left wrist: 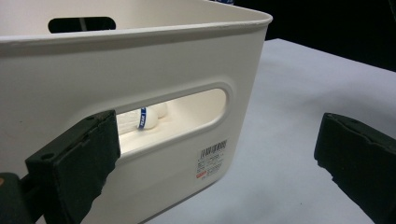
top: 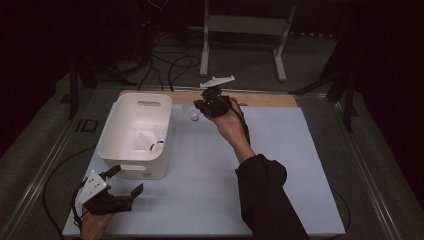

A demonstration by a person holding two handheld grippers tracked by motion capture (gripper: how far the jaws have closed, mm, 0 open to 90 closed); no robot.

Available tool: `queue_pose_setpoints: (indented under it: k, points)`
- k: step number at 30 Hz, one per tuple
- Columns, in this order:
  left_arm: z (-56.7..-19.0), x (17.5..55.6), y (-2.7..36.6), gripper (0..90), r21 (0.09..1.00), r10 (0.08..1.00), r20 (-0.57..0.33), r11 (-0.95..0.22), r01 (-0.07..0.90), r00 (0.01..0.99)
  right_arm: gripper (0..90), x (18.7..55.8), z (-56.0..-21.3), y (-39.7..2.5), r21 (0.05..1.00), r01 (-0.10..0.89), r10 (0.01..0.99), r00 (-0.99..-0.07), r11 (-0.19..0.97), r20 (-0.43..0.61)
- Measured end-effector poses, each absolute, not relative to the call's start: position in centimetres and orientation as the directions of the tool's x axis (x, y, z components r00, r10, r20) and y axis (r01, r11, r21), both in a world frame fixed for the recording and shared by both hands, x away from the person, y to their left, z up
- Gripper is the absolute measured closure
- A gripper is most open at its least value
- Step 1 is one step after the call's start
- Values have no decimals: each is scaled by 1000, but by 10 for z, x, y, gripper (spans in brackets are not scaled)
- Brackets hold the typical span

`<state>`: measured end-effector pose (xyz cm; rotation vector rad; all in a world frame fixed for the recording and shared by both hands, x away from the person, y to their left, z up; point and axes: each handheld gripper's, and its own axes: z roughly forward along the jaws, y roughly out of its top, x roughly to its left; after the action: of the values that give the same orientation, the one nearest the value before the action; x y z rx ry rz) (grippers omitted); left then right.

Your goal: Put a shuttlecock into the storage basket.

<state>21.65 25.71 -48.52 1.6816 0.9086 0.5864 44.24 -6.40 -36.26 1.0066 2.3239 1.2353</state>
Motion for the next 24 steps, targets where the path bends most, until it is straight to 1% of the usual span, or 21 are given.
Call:
queue_pose_setpoints:
  k: [9, 24]
  points:
    - [-485, 217, 257, 10, 954, 808, -65, -121, 273, 585, 891, 444, -361, -62, 824, 441, 713, -698, 357, 64]
    - [-486, 217, 257, 10, 954, 808, -62, -124, 272, 585, 890, 443, -355, -52, 830, 426, 700, -711, 359, 62]
